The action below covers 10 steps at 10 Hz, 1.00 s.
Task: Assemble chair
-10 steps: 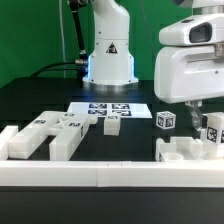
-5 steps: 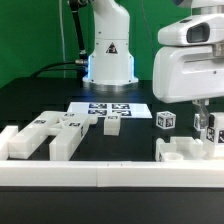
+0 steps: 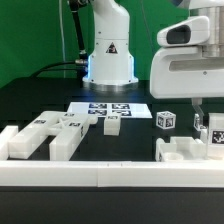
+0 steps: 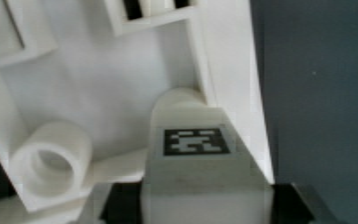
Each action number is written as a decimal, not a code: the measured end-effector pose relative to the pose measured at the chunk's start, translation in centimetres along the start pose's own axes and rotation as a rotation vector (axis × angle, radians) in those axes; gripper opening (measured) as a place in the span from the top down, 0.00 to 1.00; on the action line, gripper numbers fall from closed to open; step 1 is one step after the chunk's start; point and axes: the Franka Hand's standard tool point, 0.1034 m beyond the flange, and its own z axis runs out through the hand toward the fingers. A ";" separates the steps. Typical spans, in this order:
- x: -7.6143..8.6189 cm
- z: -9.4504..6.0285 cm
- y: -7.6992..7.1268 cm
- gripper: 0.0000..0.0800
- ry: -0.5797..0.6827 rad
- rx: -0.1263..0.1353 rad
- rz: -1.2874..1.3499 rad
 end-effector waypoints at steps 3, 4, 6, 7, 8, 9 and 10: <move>0.0 0.0 0.0 0.64 -0.001 0.002 0.249; -0.1 0.1 -0.1 0.64 -0.002 0.003 0.314; -0.1 0.1 -0.1 0.64 -0.005 0.007 0.474; -0.1 0.1 -0.1 0.64 -0.005 0.007 0.511; -0.1 0.1 -0.1 0.64 -0.005 0.006 0.546; -0.1 0.1 -0.1 0.62 -0.005 0.006 0.517; -0.1 0.1 -0.1 0.62 -0.006 0.004 0.482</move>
Offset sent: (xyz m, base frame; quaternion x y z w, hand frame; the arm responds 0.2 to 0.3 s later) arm 0.0009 0.0054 -0.0035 0.0073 -0.0079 0.1746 0.9846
